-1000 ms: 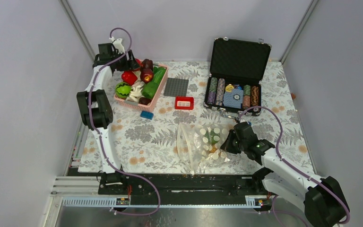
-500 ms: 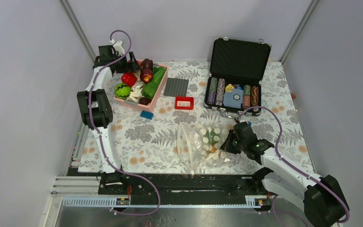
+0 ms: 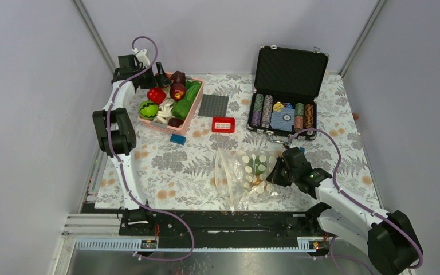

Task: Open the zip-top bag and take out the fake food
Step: Place the fake fruit in the bin.

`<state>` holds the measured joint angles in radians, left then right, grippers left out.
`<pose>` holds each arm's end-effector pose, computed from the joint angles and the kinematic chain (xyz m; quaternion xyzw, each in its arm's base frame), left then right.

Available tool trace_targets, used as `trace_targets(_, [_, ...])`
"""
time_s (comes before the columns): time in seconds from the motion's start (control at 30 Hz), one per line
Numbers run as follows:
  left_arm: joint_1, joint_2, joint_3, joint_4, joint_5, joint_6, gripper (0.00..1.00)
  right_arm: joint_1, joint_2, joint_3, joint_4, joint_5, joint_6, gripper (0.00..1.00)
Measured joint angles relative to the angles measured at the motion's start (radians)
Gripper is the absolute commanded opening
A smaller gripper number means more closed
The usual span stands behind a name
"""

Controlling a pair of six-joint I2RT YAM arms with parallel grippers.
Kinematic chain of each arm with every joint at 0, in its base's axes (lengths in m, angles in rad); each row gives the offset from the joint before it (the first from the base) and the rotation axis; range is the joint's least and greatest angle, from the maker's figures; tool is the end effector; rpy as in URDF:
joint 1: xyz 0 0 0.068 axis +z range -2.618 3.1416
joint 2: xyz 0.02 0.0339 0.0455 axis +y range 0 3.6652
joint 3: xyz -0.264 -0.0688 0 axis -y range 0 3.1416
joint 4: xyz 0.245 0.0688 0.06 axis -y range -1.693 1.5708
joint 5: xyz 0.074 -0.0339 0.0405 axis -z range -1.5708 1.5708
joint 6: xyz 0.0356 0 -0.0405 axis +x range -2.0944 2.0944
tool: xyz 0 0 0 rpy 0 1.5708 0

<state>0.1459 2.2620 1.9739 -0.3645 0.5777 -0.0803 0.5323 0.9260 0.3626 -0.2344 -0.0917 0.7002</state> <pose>0.5200 0.0568 0.2418 0.0284 0.8681 -0.2413 0.4329 0.1508 0.0926 0.1660 0.0604 0.9235 0.2523 0.2827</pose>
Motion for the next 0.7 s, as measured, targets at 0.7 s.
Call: trace_targets(0.7, [0.006,0.000,0.000,0.001,0.003,-0.024,0.99,0.000,0.011,0.000,0.006,-0.006,0.000,0.00])
